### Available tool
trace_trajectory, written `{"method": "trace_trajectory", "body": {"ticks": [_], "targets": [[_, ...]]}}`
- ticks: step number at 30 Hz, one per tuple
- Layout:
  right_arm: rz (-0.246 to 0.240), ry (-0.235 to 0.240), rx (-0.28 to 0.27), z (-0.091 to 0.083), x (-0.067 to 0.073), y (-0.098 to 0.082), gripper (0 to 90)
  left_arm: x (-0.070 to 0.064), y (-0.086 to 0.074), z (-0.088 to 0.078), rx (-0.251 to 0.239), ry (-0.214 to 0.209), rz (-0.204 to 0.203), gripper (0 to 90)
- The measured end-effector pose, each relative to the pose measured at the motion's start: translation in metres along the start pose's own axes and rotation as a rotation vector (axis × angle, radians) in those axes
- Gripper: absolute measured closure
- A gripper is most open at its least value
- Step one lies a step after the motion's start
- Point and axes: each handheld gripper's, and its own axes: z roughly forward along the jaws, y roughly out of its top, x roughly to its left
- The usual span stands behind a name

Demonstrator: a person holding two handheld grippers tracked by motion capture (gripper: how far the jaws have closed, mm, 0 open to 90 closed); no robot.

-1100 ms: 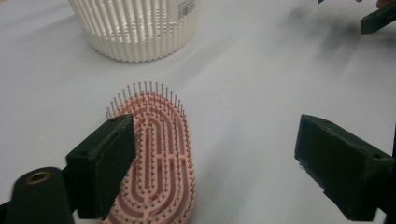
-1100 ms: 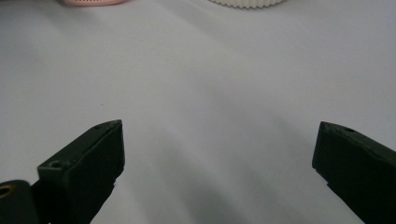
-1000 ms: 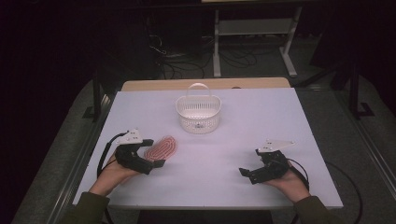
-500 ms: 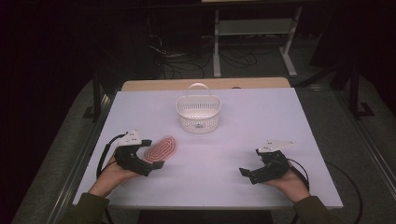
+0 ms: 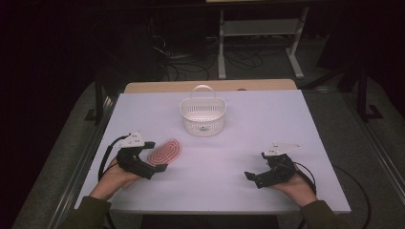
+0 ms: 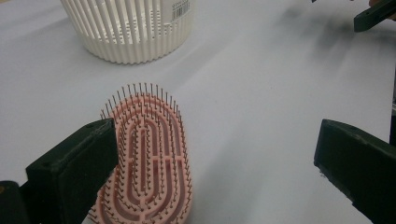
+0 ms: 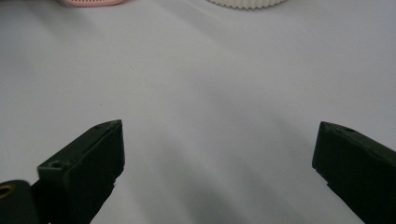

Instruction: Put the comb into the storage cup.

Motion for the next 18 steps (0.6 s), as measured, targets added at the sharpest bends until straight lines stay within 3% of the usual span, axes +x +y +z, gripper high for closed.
{"method": "trace_trajectory", "body": {"ticks": [18], "targets": [[0.000,-0.002,-0.008,-0.001,0.000,0.000,2.2,0.008,0.022,-0.001,-0.028,0.009,0.024,0.0]]}}
